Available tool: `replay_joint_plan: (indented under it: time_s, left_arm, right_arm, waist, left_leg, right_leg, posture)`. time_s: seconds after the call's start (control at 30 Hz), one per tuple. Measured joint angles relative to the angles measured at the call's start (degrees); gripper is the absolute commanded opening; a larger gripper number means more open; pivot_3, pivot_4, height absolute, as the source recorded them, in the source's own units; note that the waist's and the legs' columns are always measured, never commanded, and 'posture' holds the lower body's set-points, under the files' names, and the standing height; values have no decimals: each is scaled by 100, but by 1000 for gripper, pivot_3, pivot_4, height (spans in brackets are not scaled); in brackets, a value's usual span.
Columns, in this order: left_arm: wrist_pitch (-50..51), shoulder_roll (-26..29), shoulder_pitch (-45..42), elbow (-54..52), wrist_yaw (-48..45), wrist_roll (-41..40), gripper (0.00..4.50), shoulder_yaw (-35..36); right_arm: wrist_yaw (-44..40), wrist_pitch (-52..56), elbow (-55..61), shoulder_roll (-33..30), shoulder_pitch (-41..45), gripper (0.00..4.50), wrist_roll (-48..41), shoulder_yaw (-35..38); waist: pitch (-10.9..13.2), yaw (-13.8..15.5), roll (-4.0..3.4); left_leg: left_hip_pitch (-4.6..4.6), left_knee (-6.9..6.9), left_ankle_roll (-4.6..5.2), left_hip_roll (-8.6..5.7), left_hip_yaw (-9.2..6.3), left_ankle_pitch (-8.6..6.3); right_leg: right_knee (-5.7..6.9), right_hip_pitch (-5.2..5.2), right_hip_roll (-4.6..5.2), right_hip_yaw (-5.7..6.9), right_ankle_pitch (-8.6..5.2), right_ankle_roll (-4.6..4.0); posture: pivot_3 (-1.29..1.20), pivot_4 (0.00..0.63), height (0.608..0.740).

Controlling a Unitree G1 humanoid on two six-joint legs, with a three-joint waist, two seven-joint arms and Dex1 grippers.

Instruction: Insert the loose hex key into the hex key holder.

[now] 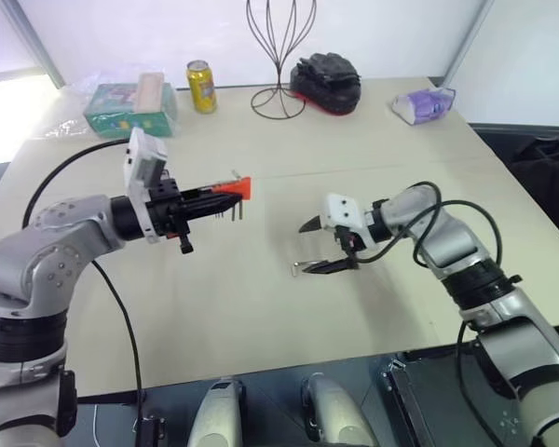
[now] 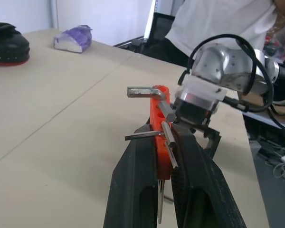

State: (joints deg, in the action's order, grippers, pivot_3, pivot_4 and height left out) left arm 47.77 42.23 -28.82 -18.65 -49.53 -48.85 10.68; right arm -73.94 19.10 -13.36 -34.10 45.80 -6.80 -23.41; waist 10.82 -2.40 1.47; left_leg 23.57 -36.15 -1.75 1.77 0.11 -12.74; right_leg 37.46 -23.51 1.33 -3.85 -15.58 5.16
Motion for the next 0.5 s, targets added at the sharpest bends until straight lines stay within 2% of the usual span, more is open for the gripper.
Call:
replay_joint_plan:
  time_s: [0.33,0.4,0.5]
  left_arm:
    - [21,35,164,-223,217,-61,0,175]
    - [21,35,170,-237,235,-61,0,176]
    - [21,35,198,-254,252,-61,0,176]
  right_arm:
    - [174,-658,-1091,389,37,4423,618,-192]
    - [180,-764,-1244,480,78,3887,652,-171]
    - [259,-877,-1448,613,126,2625,703,-126]
  waist:
    - [-1,-9,2]
    - [-1,-22,2]
    - [-2,-25,3]
  left_leg:
    - [-3,0,0,1,0,0]
    - [-9,0,0,4,0,0]
    - [-15,0,0,10,-6,0]
  right_leg:
    - [0,2,-6,1,0,0]
    - [0,7,-15,-2,1,-1]
    - [1,10,-28,-5,1,-3]
  posture:
    - [0,150,740]
    - [0,150,740]
    - [0,150,740]
